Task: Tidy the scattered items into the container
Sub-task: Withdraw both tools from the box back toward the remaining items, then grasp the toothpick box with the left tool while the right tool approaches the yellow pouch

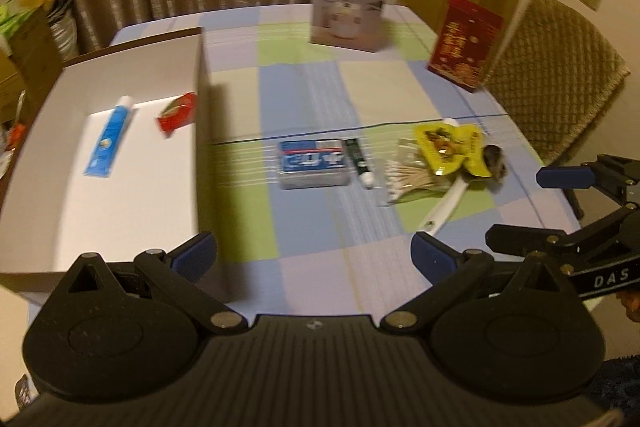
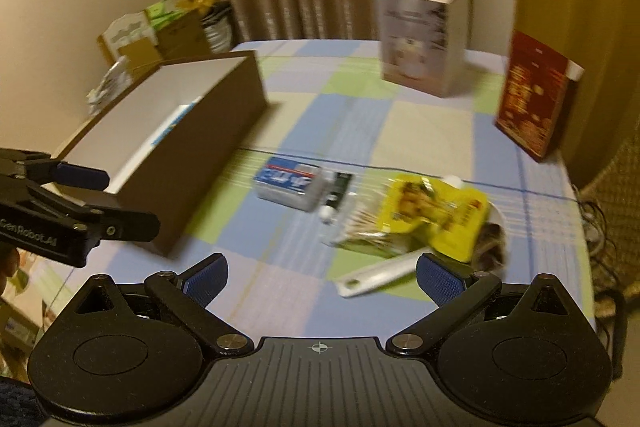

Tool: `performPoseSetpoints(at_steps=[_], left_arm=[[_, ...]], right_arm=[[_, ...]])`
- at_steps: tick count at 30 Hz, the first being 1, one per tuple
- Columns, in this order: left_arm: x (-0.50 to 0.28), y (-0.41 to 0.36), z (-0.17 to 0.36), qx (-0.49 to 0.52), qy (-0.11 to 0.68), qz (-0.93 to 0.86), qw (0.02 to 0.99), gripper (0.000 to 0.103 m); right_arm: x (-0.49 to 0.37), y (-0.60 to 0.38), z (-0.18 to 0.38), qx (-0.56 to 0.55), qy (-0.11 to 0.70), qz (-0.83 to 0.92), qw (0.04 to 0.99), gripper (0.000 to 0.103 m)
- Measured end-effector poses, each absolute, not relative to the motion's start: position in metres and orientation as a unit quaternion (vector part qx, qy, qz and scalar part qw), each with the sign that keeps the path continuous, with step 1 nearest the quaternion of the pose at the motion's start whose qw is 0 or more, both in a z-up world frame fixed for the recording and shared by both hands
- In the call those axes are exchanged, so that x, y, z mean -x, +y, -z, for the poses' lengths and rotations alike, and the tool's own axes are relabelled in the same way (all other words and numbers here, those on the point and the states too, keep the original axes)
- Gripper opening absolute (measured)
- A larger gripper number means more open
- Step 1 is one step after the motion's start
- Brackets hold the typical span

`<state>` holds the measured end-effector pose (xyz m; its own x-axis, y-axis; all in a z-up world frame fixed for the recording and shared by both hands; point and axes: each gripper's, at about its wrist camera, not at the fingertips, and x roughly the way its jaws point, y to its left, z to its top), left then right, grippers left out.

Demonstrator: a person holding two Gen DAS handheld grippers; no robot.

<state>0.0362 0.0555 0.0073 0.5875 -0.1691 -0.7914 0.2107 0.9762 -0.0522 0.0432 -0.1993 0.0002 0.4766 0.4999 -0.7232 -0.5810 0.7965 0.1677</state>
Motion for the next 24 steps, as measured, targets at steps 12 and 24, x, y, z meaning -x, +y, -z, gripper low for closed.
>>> performPoseSetpoints(at_steps=[12, 24], left_arm=[[-0.063, 0.018, 0.015, -0.024, 0.453, 0.117, 0.884, 0.100], [-0.121, 0.004, 0.055, -0.025, 0.475, 0.084, 0.876, 0.091]], right_arm=[[-0.072, -0.245, 0.017, 0.035, 0.419, -0.265, 0.868, 0.103], [-0.126, -0.280, 0.052, 0.016, 0.441, -0.229, 0.867, 0.103]])
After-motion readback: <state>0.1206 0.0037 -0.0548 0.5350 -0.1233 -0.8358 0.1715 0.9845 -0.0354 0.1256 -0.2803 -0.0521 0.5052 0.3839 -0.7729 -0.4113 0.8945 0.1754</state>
